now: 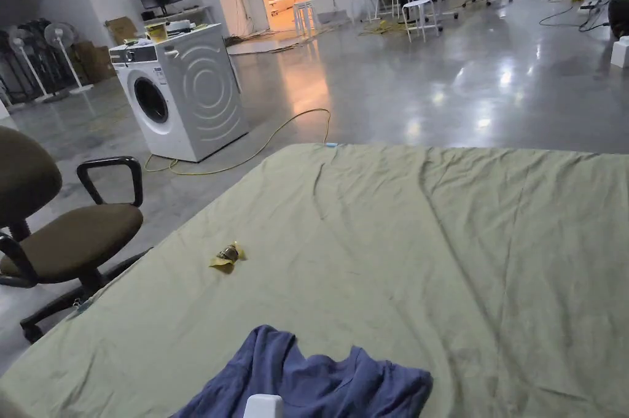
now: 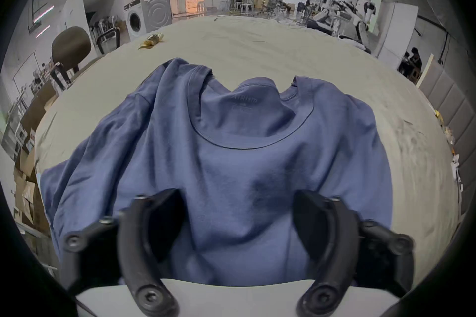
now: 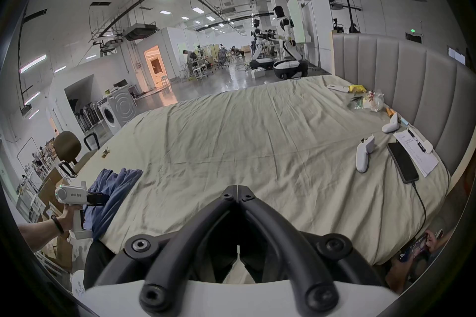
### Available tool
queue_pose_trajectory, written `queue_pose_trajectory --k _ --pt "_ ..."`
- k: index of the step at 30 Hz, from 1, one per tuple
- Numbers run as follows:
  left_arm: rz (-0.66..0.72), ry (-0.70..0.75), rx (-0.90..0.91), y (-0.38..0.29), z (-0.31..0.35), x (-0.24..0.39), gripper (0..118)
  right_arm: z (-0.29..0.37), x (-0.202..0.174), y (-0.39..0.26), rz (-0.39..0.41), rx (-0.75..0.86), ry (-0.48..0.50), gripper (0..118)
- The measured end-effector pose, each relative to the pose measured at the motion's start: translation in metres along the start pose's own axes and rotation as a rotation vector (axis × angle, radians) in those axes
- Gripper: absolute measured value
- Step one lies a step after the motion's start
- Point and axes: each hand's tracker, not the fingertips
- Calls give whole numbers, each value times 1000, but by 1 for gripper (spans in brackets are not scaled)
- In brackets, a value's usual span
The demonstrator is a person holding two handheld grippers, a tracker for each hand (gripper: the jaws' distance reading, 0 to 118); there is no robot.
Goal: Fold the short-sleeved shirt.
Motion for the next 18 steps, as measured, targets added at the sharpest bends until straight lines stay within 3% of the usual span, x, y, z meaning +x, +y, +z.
queue_pose_trajectory --k 2,3,4,8,10,14,18 --pt "-51 20 34 0 4 6 27 -2 1 -2 2 -20 6 0" --pt "-66 65 41 -1 3 6 27 -2 0 -2 5 -22 7 0" --pt "-68 93 27 -1 4 5 4 -2 0 -3 8 -24 9 0" --pt "162 11 2 14 12 -8 3 5 3 -3 15 -20 13 0" --pt "269 -64 101 32 36 -13 3 9 8 -3 19 -12 23 0" --pt "276 -161 195 84 85 -8 3 16 16 -4 12 -3 22 0" --pt "195 -280 334 148 132 24 3 26 32 -11 -68 29 19 0"
